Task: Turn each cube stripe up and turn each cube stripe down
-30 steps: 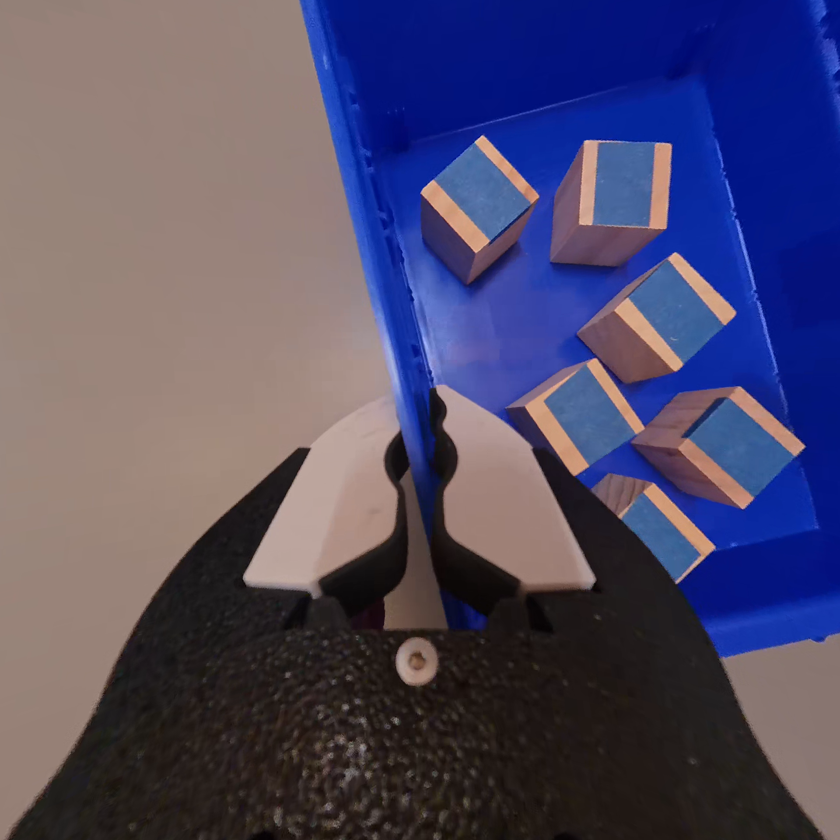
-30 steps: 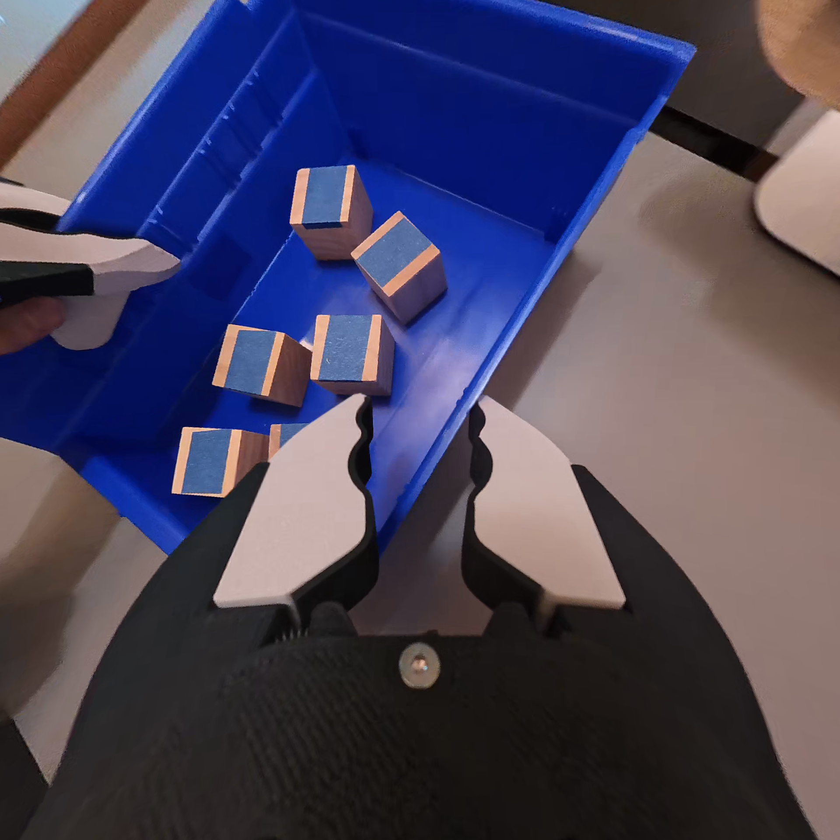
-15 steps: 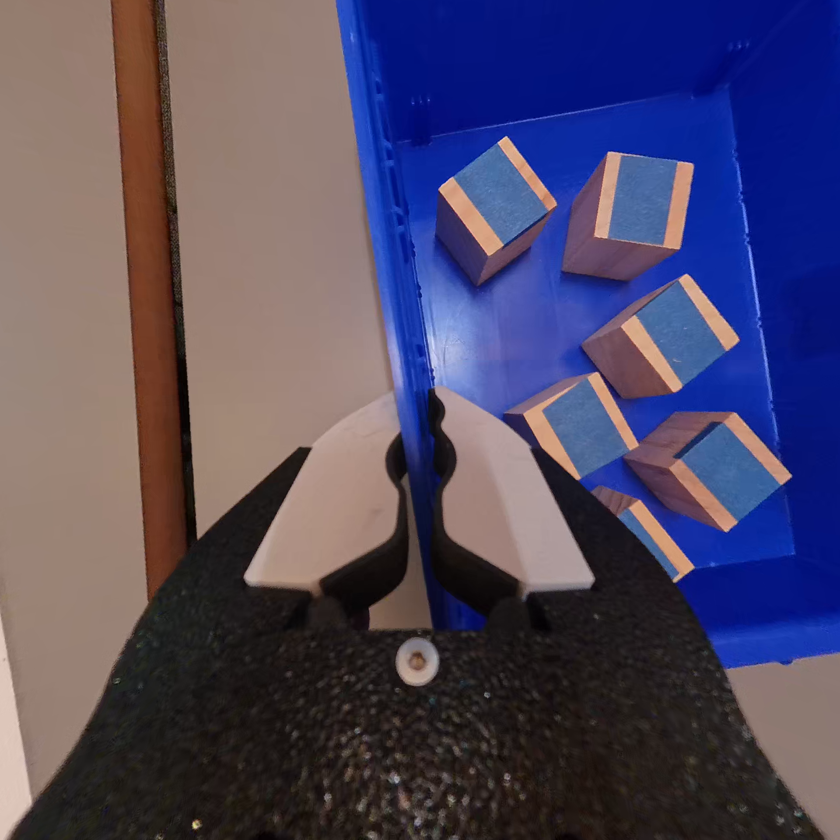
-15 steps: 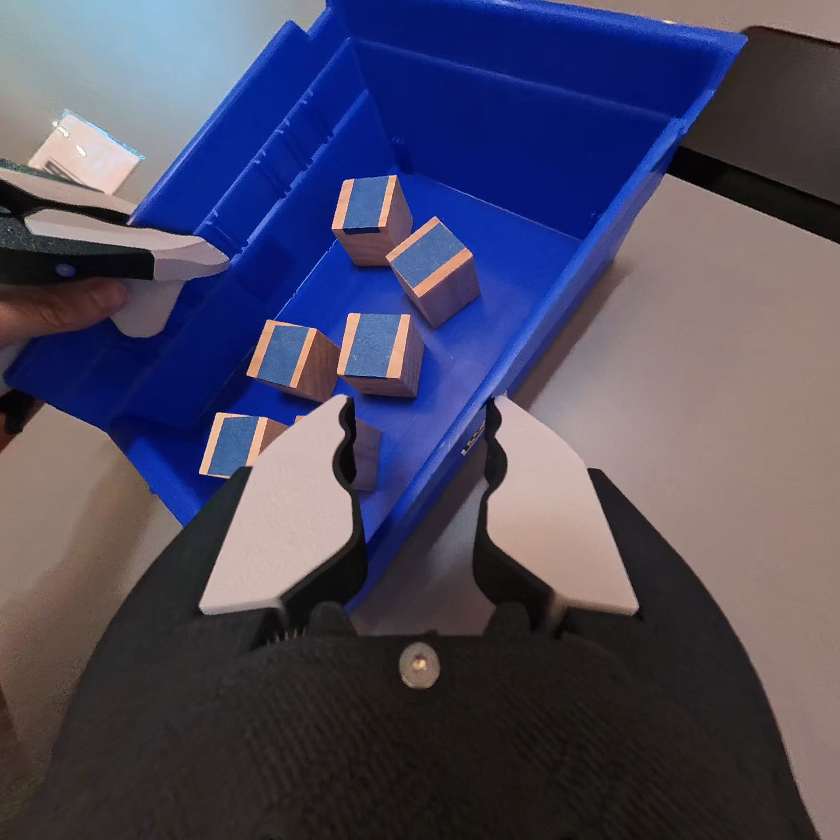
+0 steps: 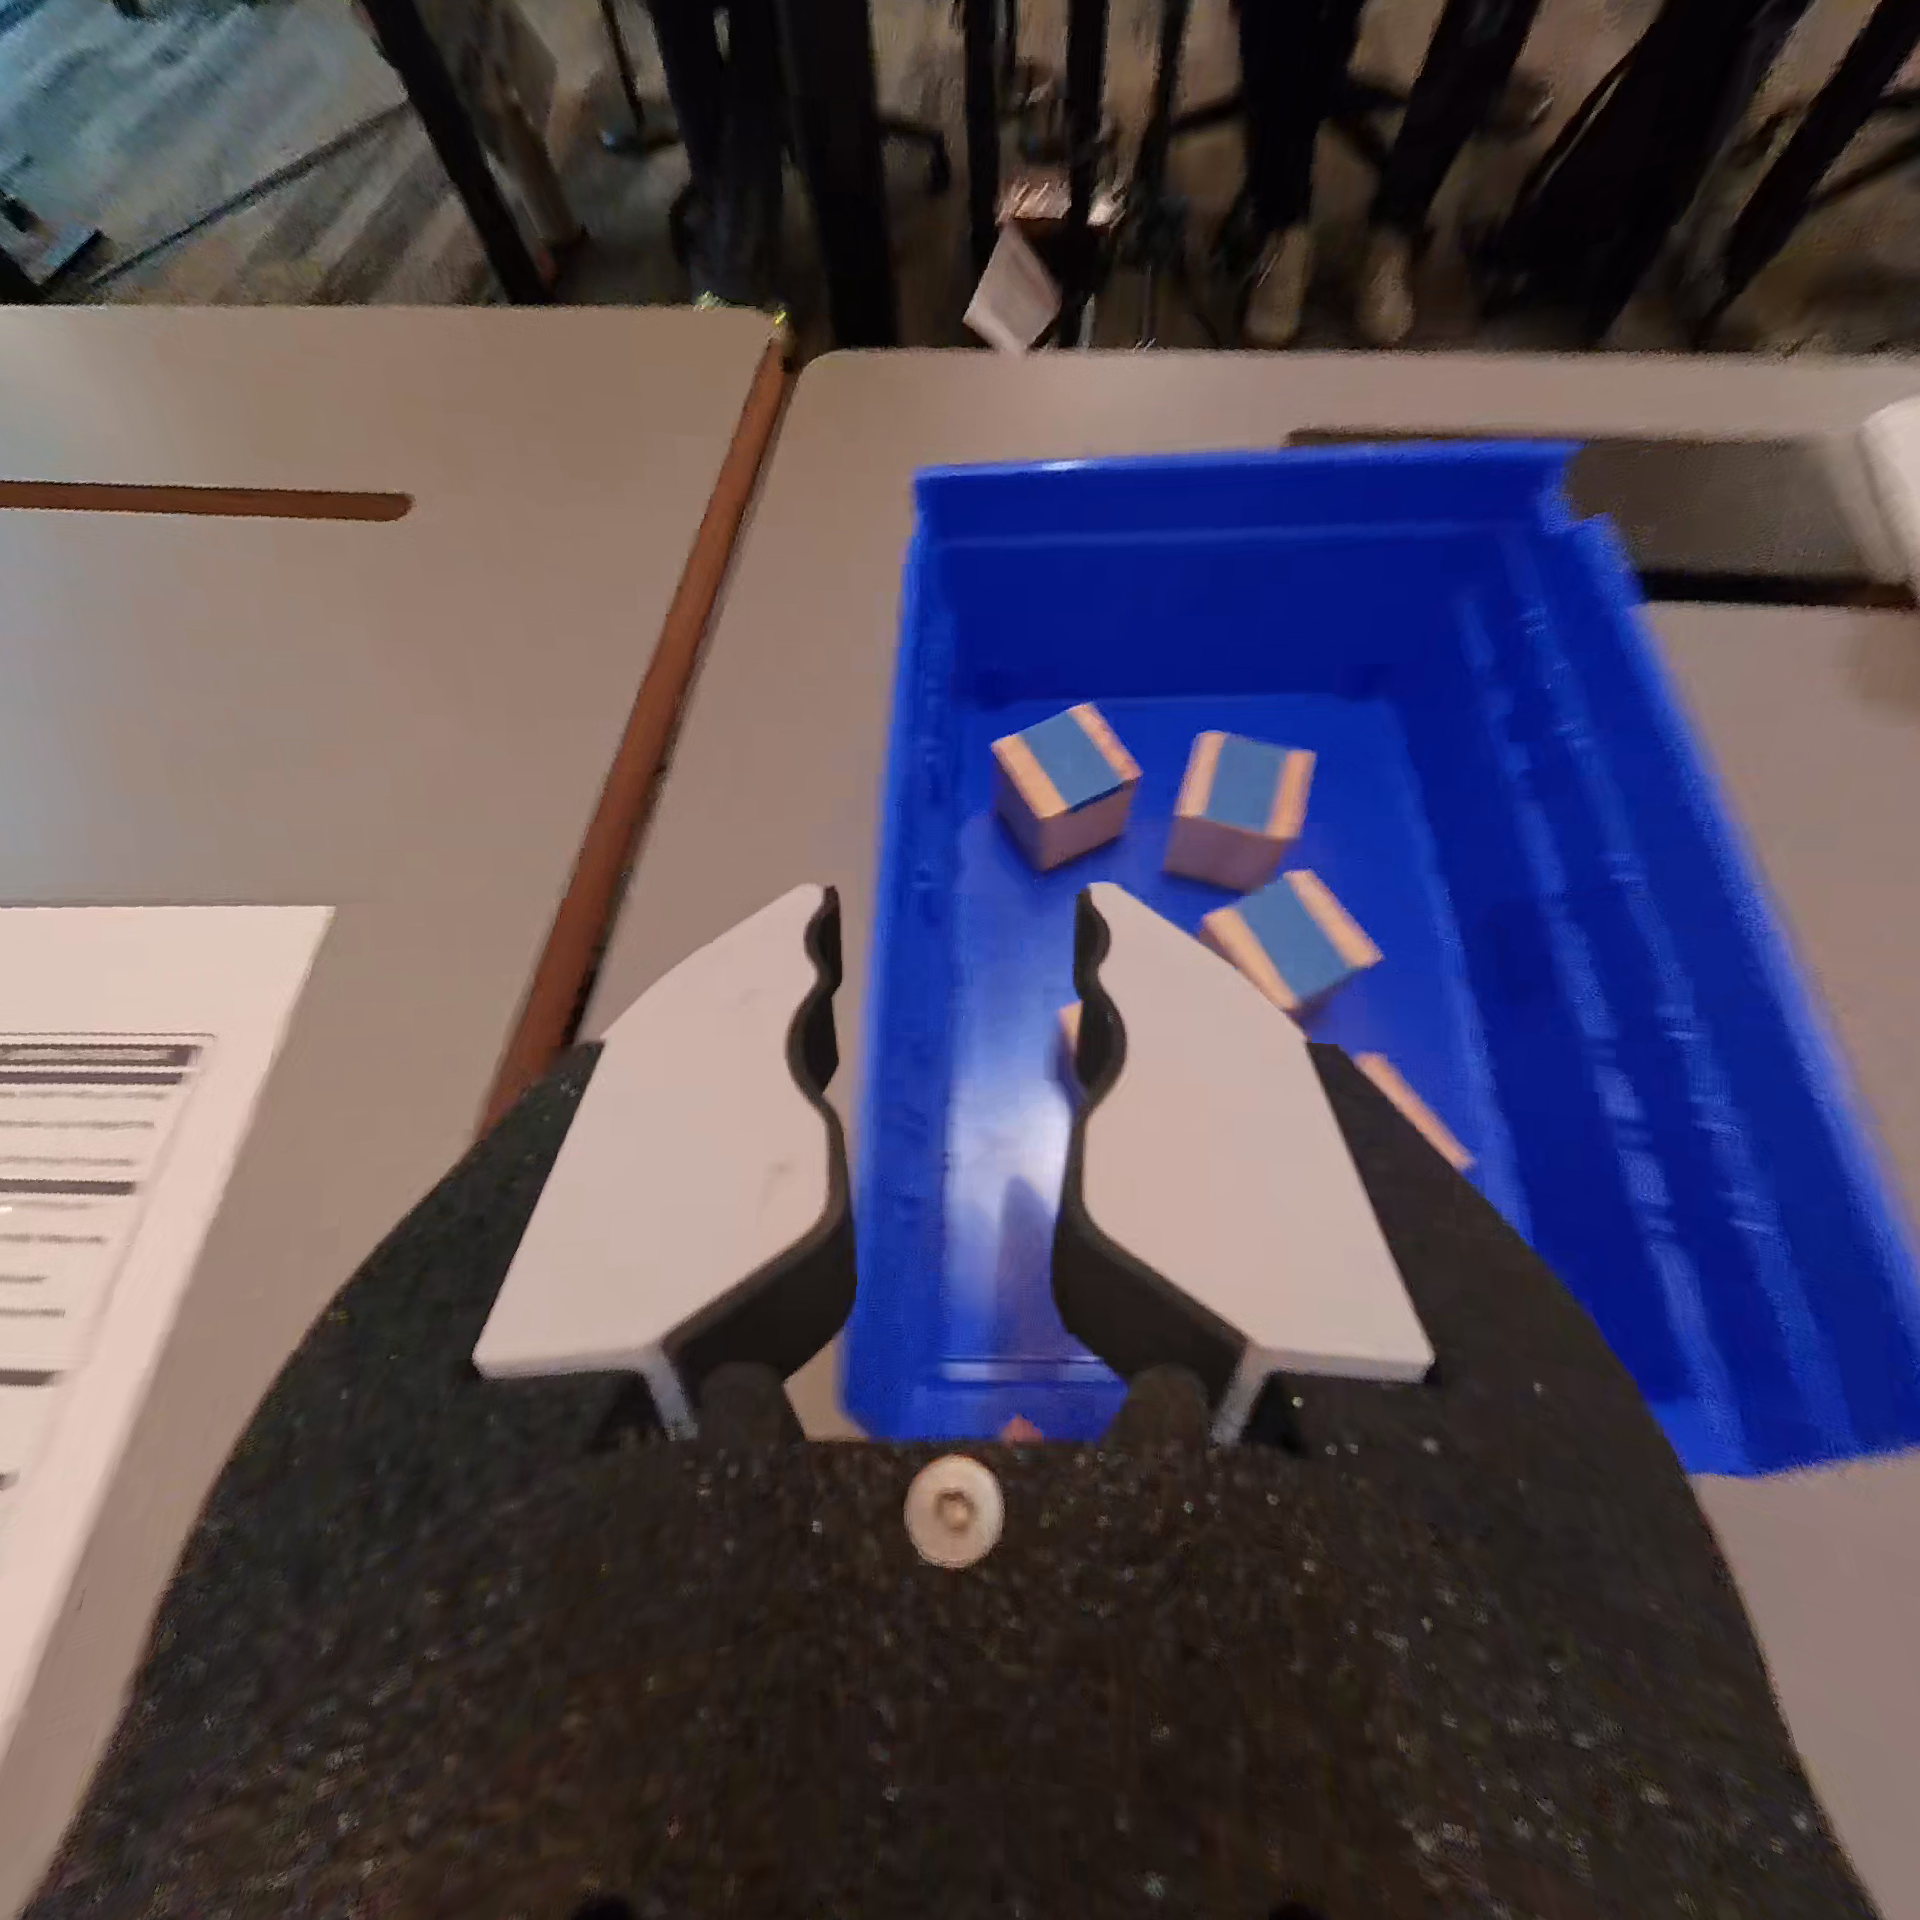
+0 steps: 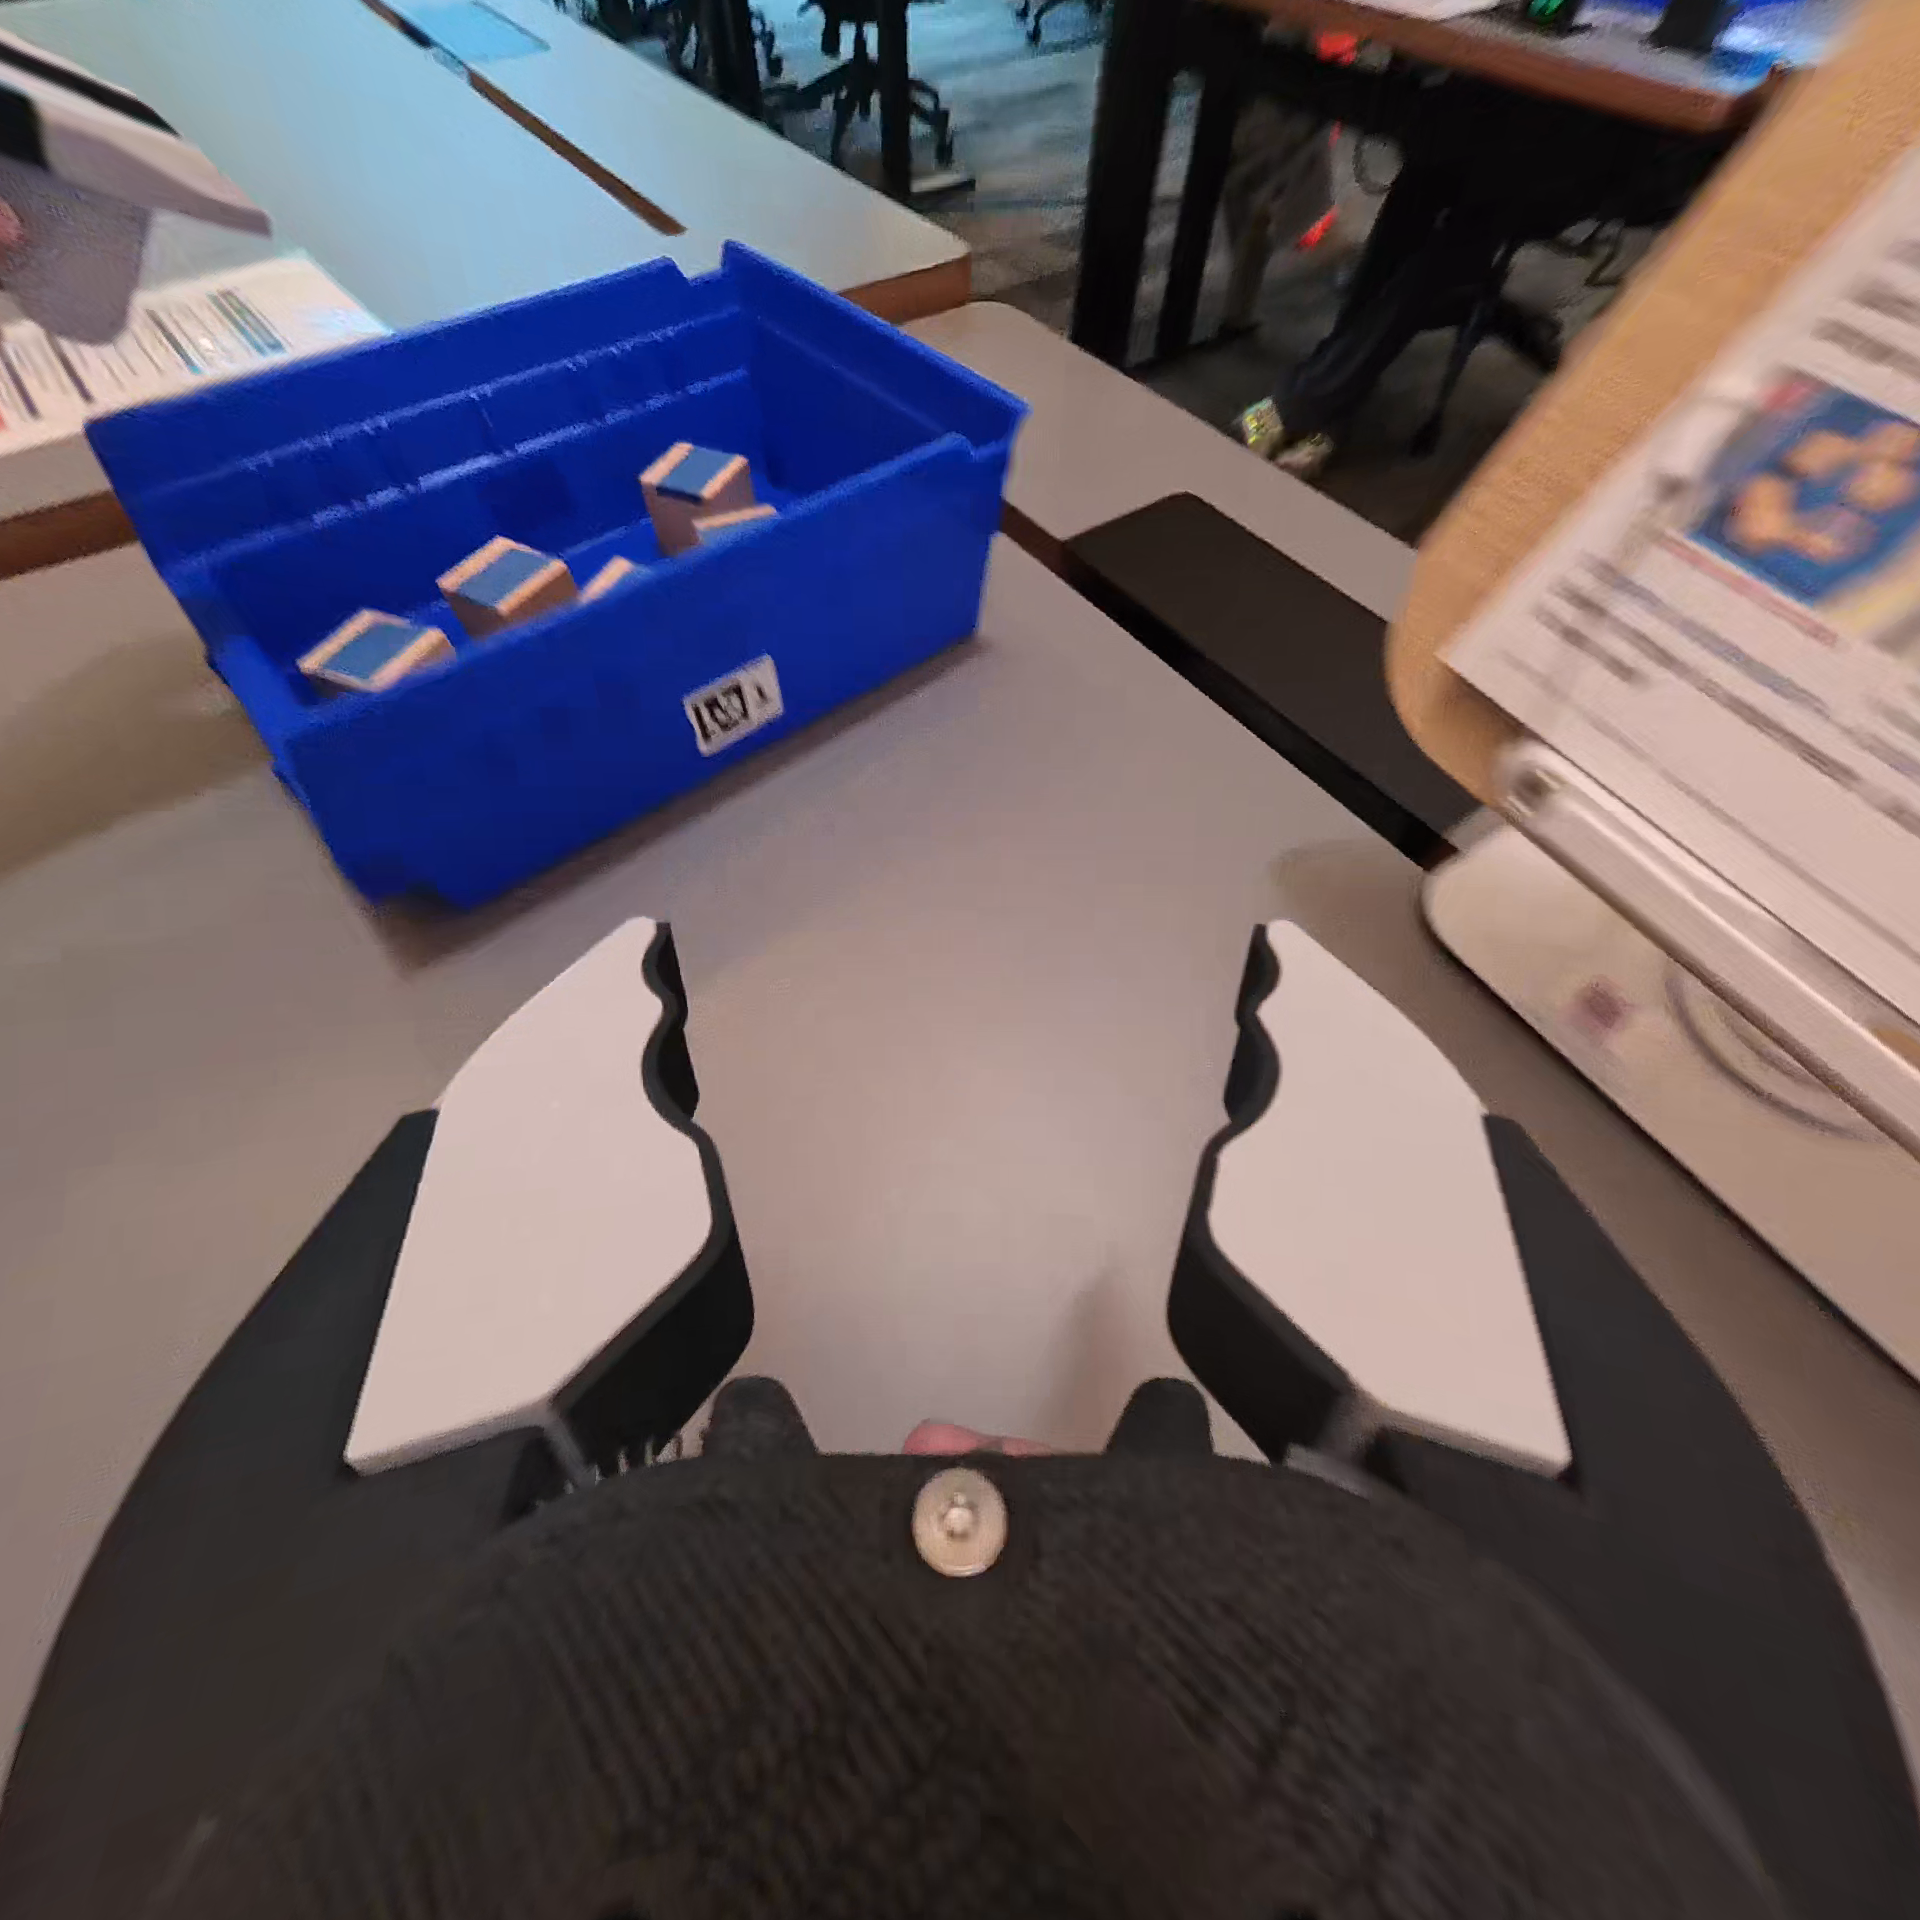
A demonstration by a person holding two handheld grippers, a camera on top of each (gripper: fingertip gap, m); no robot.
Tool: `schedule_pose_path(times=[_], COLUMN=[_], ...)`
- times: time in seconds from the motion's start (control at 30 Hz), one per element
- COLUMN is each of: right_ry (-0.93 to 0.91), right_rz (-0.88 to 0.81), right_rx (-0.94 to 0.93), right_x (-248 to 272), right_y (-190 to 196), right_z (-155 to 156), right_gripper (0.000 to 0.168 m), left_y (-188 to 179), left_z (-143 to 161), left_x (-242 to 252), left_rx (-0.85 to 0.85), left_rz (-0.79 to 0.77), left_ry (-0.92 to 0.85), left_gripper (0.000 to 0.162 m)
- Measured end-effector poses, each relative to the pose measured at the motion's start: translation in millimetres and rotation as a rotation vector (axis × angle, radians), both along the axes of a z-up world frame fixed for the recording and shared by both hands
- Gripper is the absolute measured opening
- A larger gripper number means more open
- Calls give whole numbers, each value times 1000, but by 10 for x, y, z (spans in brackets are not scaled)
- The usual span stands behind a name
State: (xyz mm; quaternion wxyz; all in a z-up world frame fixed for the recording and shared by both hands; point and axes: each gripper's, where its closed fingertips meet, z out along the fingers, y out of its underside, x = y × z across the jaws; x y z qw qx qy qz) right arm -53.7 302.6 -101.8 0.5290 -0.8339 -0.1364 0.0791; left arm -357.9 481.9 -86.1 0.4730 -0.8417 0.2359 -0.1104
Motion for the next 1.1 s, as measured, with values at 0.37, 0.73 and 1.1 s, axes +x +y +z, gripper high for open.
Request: schedule_pose_path(times=[0.37, 0.73, 1.1], right_ry=[-57, -55, -81], right_rz=[-157, -243, -348], right_rx=[117, 121, 104], right_x=[1383, 1807, 2128], right_y=[-1351, -1563, -1607], right_z=[-400, -496, -572], right_gripper=[100, 94, 92], left_y=[-889, -912, -800], left_z=[-300, -442, -511], left_x=[1146, 1039, 925], left_rx=[-214, -350, -382], left_rz=[-114, 28, 72], left_ry=[-180, -125, -54], left_gripper=[81, 82, 81])
